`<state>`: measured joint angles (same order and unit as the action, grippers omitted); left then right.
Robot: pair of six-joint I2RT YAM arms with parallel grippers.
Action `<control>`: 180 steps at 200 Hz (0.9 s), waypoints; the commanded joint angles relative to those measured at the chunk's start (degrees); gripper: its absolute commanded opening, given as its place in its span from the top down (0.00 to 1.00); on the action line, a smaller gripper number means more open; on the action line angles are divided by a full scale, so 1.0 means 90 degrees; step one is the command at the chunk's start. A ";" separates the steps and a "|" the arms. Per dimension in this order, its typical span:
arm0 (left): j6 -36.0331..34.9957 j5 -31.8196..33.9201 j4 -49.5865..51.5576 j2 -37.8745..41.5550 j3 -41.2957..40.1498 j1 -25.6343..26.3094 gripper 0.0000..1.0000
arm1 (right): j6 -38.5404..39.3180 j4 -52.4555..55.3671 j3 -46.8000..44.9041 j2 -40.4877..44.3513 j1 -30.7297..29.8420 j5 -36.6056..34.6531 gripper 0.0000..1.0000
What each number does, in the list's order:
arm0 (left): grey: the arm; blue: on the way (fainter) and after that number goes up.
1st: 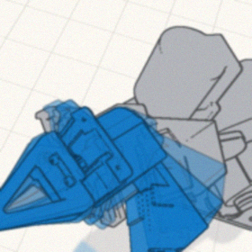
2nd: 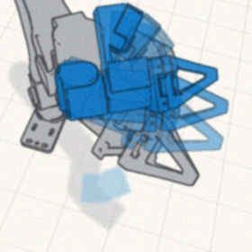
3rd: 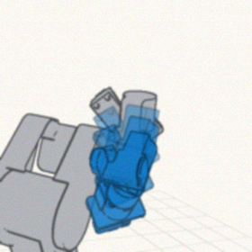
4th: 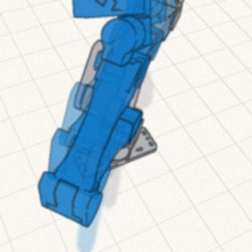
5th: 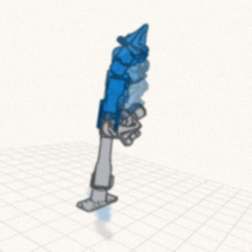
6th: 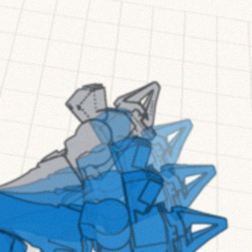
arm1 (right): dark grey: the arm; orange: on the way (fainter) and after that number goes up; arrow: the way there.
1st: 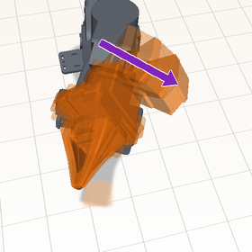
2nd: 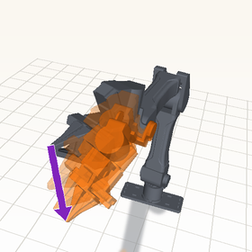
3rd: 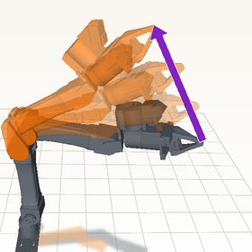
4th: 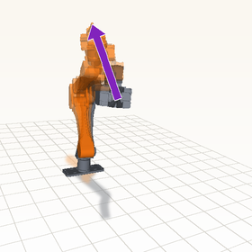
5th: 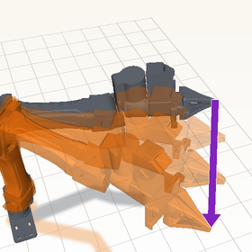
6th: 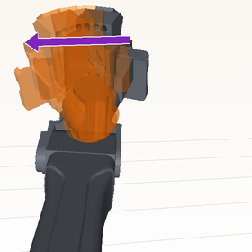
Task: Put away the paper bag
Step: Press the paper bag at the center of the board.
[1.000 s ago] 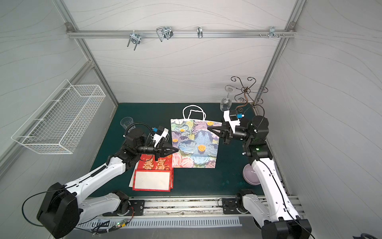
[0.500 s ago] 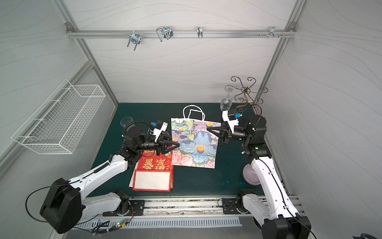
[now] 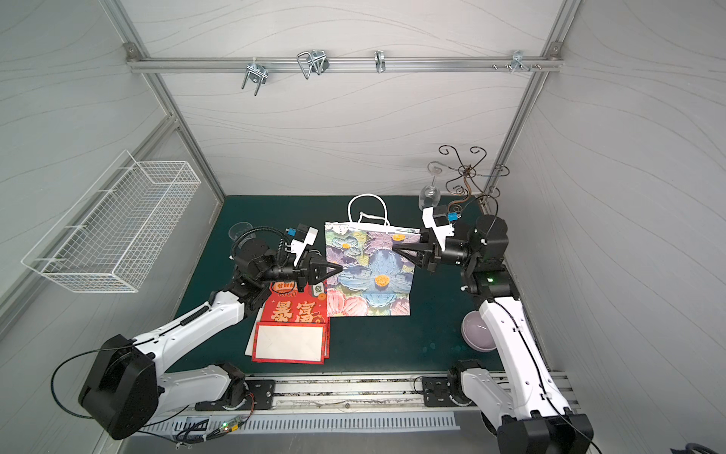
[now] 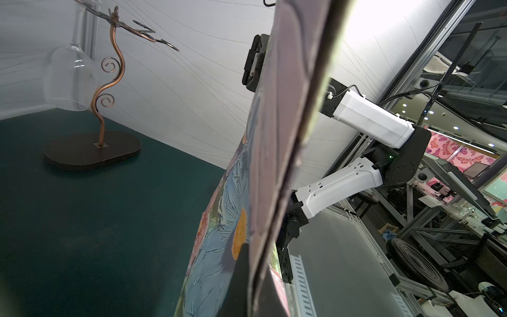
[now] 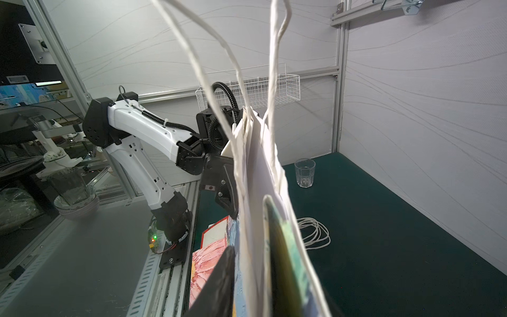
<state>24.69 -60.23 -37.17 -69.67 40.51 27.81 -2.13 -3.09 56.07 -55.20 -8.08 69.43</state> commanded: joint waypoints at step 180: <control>0.0518 -0.0080 -0.0919 0.0078 0.0691 -0.0053 1.00 | 0.0030 0.0249 -0.0508 0.0355 0.0168 0.0316 1.00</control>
<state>28.32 -60.64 -41.08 -69.49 44.12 27.51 -1.89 -0.56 50.63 -52.84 -6.66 69.95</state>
